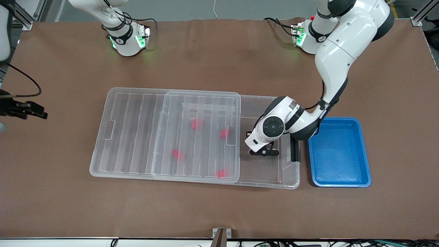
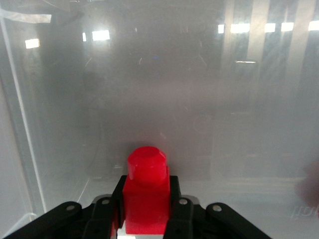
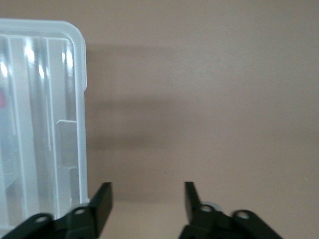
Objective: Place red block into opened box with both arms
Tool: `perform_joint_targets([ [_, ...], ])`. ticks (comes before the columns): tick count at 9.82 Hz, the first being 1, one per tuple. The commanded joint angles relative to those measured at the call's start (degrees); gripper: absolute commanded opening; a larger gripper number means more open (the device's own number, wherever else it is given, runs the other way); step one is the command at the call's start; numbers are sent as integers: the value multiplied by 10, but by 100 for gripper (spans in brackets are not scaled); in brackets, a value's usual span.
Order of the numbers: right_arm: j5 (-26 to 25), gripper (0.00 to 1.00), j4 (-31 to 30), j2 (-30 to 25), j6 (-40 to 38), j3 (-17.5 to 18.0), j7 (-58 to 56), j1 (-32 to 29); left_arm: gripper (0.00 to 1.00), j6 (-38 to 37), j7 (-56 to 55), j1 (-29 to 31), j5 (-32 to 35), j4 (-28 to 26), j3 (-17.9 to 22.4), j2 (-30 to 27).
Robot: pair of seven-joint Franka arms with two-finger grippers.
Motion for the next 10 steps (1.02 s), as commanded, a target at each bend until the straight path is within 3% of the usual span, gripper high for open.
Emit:
perform_joint_targets([
  [1, 16, 0, -68, 17, 78, 1, -15, 29, 100, 21, -5, -1, 11, -4, 10, 20],
  [3, 36, 0, -73, 63, 105, 23, -25, 33, 100, 12, -9, 1, 8, -4, 7, -1],
  [6, 37, 0, -150, 67, 188, 30, -56, 36, 100, -52, -7, 6, 2, -1, -12, -79],
  [10, 57, 0, -153, 65, 180, 65, -51, 36, 100, -130, 2, 13, -28, 7, -13, -217],
])
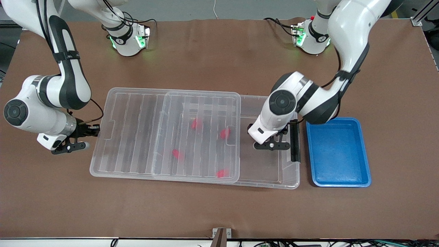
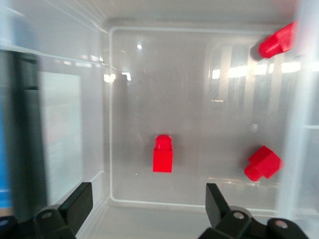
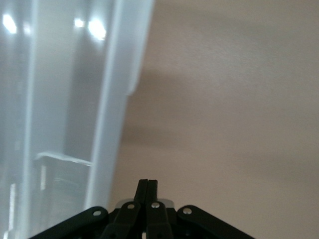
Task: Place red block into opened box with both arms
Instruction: 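Lower the red block into the box and open the left gripper, then slide the lid closed with the right gripper while the left gripper withdraws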
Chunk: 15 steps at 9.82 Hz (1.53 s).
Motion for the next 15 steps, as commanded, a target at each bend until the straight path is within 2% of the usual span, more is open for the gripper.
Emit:
perform_joint_targets([
  [1, 31, 0, -16, -19, 1, 16, -2, 0, 100, -48, 4, 33, -9, 1, 4, -60],
  [3, 39, 0, -15, -18, 2, 35, -2, 2, 100, -67, 21, 64, -13, 51, 3, -85],
  [5, 44, 0, -12, -18, 1, 59, 36, 3, 100, -132, 32, 86, -42, 98, 4, -105],
  [7, 43, 0, -2, -16, 2, 102, 94, 4, 100, -147, 41, 112, -44, 103, 6, -135],
  [9, 43, 0, 6, -15, 3, 133, 131, 6, 100, -180, 76, 139, -74, 103, 4, -158],
  [11, 43, 0, 16, -8, 5, 158, 156, 7, 100, -217, 96, 153, -75, 103, 7, -172],
  [12, 43, 0, 19, -6, 7, 164, 174, 9, 100, -218, 134, 151, -97, 98, 30, -203],
  [14, 42, 0, 27, 1, 8, 177, 194, 15, 100, -245, 201, 108, -136, 83, 129, -238],
  [15, 42, 0, 31, 2, 9, 183, 195, 15, 100, -261, 257, 105, -150, 76, 153, -253],
])
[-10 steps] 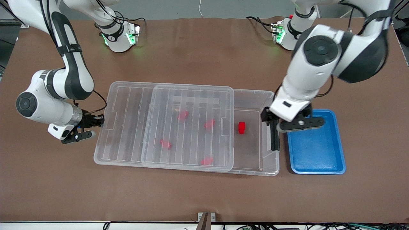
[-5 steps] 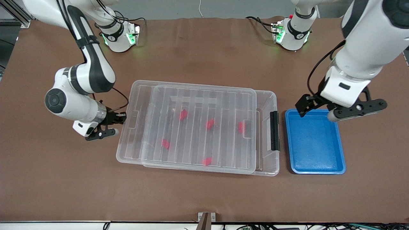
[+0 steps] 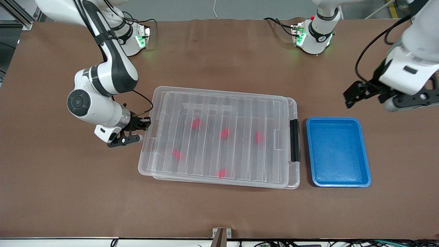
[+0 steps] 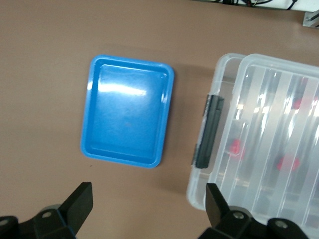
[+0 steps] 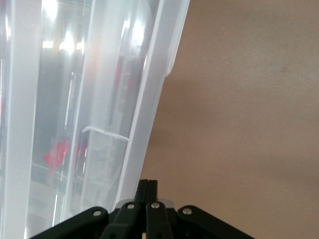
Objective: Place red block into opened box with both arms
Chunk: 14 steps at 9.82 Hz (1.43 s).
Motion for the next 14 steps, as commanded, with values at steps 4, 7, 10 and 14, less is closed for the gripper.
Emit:
perform_joint_targets([
  [4, 8, 3, 21, 10, -5, 12, 13, 0, 100, -13, 176, -25, -81, -137, 127, -103],
  [7, -62, 100, 38, -59, -40, -1, 67, -35, 100, -10, 176, -24, -74, -176, 103, -138],
  [10, -127, 100, 114, -119, -191, -7, 145, -91, 100, -14, 175, -22, -72, -175, 100, -140],
  [14, -121, 100, 288, -134, -409, -61, 138, -117, 100, -14, 169, -24, -72, -171, 96, -136],
])
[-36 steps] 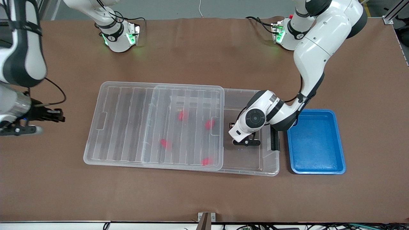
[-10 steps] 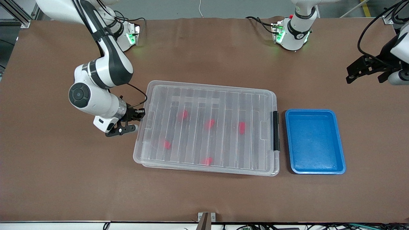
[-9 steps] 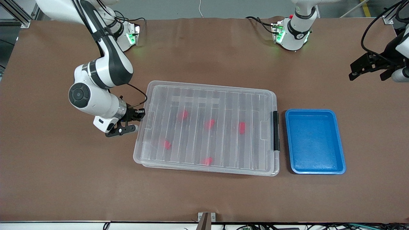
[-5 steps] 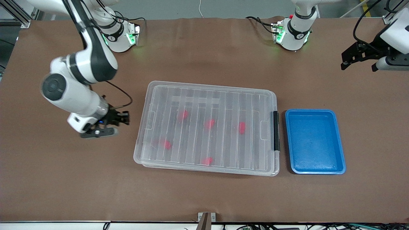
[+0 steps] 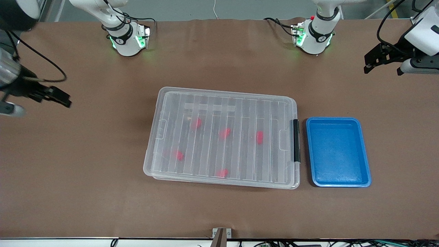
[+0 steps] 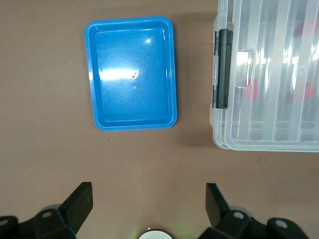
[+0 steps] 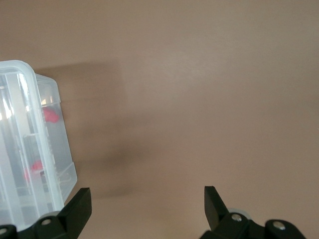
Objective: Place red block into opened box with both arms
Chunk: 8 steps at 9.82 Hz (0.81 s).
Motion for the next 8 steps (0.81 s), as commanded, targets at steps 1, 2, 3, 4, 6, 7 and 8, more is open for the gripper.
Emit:
perform_joint_targets([
  [1, -1, 100, 52, 7, -71, 8, -10, -51, 100, 4, -1, 1, 0, -23, -5, -4],
  [2, 0, 100, 41, -1, -75, 10, -49, -80, 100, 3, -1, 1, 0, -23, -5, -4],
  [3, 0, 100, 23, -2, -61, 11, -68, -94, 100, 2, -1, 1, 0, -23, -5, -5],
  [4, 0, 100, 12, -2, -46, 10, -84, -94, 100, -1, -1, 1, 0, -22, -5, -4],
  [6, -1, 100, -21, -24, -8, 9, -86, -81, 100, -5, -1, 2, 0, -22, -5, -3],
  [7, -1, 100, -41, -36, 2, 9, -86, -81, 100, -4, 2, 2, 1, -20, -5, -2],
  [8, -1, 100, -55, -44, 22, 7, -86, -82, 100, -5, 6, 1, 9, -13, -5, 1],
])
